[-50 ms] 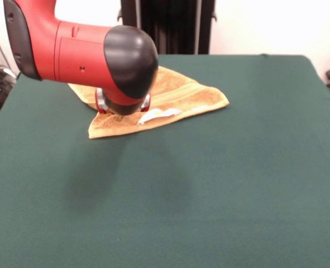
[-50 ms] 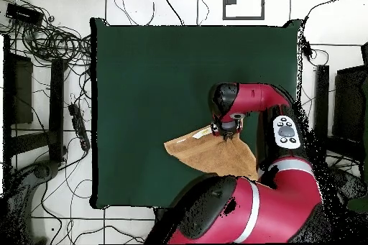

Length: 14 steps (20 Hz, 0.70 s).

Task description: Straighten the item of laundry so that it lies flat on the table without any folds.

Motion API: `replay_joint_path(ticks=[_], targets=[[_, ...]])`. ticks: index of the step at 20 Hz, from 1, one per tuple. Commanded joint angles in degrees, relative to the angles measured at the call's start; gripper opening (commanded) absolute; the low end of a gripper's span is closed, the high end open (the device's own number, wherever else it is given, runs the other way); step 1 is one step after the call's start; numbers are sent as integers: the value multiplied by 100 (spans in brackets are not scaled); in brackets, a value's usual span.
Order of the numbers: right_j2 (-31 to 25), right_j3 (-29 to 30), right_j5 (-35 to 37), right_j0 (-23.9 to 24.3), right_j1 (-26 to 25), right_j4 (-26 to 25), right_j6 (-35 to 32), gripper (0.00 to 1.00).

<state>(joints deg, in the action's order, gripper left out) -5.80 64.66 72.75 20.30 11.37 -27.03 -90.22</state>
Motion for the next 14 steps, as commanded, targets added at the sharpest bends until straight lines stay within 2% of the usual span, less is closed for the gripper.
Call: replay_joint_path(ticks=[1,14], targets=[[-1219,-1006,-2835,-447,-869,402,-986,0],[-1210,-1216,-2711,-530,-947,405,-1102,0]])
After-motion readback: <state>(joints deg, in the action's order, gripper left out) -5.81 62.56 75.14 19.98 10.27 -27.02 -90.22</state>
